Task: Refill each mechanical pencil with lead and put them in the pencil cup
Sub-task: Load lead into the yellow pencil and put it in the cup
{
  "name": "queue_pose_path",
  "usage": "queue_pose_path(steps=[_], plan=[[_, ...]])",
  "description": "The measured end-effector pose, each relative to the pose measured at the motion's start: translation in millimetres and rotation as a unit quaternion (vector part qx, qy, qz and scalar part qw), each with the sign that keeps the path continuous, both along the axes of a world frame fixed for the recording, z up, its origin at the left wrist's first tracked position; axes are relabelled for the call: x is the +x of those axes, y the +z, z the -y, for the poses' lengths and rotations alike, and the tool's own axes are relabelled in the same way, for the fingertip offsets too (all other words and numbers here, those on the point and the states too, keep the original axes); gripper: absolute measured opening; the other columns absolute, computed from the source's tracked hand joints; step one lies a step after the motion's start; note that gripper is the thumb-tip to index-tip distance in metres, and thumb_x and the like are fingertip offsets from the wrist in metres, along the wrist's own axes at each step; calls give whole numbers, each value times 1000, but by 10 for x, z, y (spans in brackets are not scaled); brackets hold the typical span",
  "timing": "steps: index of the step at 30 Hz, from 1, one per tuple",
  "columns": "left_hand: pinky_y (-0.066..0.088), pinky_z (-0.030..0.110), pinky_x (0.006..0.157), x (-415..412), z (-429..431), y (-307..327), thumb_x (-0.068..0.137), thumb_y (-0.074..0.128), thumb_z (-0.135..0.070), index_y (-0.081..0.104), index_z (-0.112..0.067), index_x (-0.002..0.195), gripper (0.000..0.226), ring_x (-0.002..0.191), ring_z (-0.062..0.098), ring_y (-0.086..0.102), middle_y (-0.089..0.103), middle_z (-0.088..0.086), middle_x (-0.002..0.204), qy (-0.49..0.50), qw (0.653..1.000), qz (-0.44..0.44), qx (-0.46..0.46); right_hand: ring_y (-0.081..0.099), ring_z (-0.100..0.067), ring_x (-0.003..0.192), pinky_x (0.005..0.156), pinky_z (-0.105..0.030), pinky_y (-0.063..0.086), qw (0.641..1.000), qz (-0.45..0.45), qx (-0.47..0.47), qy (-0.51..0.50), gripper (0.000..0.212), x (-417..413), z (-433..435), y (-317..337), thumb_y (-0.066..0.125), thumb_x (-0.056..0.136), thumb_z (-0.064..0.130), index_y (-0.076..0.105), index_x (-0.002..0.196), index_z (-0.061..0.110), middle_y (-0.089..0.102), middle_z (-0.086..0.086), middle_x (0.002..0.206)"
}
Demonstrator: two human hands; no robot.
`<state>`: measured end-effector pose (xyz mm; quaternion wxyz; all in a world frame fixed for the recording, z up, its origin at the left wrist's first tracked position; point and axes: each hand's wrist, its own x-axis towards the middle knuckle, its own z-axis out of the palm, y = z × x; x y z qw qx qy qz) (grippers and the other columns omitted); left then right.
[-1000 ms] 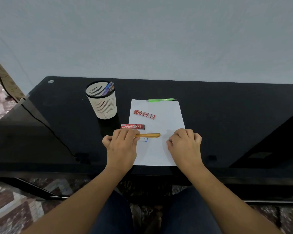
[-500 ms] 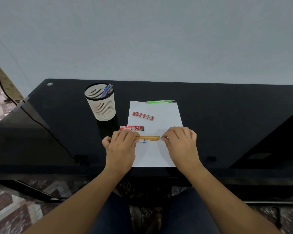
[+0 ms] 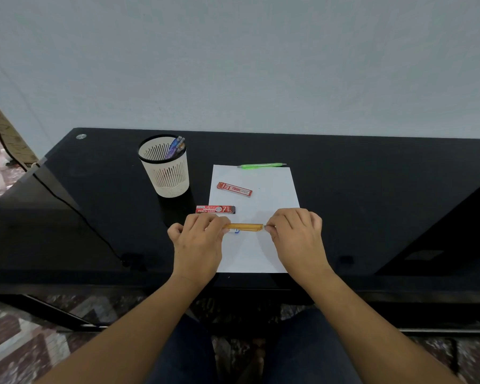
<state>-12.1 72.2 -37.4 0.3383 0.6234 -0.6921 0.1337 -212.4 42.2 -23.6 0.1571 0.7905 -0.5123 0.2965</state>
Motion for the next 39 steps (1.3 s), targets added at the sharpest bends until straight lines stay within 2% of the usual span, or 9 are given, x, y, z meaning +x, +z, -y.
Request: queue_pose_path(steps=[11, 20, 24, 28, 33, 39], plan=[[15, 31, 78, 3, -10, 7, 81, 76, -16, 70, -27, 92, 17, 90, 17, 56, 66, -9, 93, -8, 1000, 0, -1, 54, -18, 88, 84, -32, 30, 1000, 9, 0, 13, 13, -11, -17, -57, 74, 79, 15, 67, 89, 17, 64, 2, 94], [16, 32, 77, 14, 15, -26, 85, 72, -17, 69, -28, 94, 14, 90, 14, 57, 66, -12, 93, -9, 1000, -12, 9, 43, -10, 90, 84, -30, 31, 997, 71, 25, 6, 8, 67, -97, -55, 70, 84, 14, 64, 88, 18, 62, 4, 92], [16, 32, 78, 30, 27, -48, 92, 61, -23, 69, -29, 94, 10, 89, 13, 58, 67, -12, 94, -14, 1000, -16, -1, 42, -9, 88, 81, -30, 33, 994, 103, 27, 9, 4, 104, -118, -54, 65, 87, 15, 63, 88, 18, 62, 4, 92], [17, 32, 79, 45, 35, -53, 94, 48, -32, 69, -29, 95, 21, 89, 13, 59, 67, -13, 95, -19, 1000, -16, -2, 49, -13, 87, 80, -30, 34, 993, 116, 20, 11, 2, 108, -119, -57, 64, 87, 18, 64, 89, 18, 63, 4, 92], [17, 32, 79, 49, 34, -57, 96, 46, -34, 70, -26, 96, 25, 85, 13, 60, 69, -12, 96, -31, 999, -15, -17, 51, -12, 85, 79, -31, 38, 989, 144, 7, 40, 22, 60, -102, -49, 50, 92, 31, 66, 87, 18, 64, 5, 89], [18, 32, 80, 48, 43, -70, 93, 56, -30, 70, -27, 94, 14, 82, 13, 58, 68, -13, 93, -25, 999, -3, -36, 55, -15, 84, 77, -31, 37, 987, 141, -9, 79, 24, -8, -73, -29, 53, 91, 33, 71, 86, 17, 66, 6, 87]])
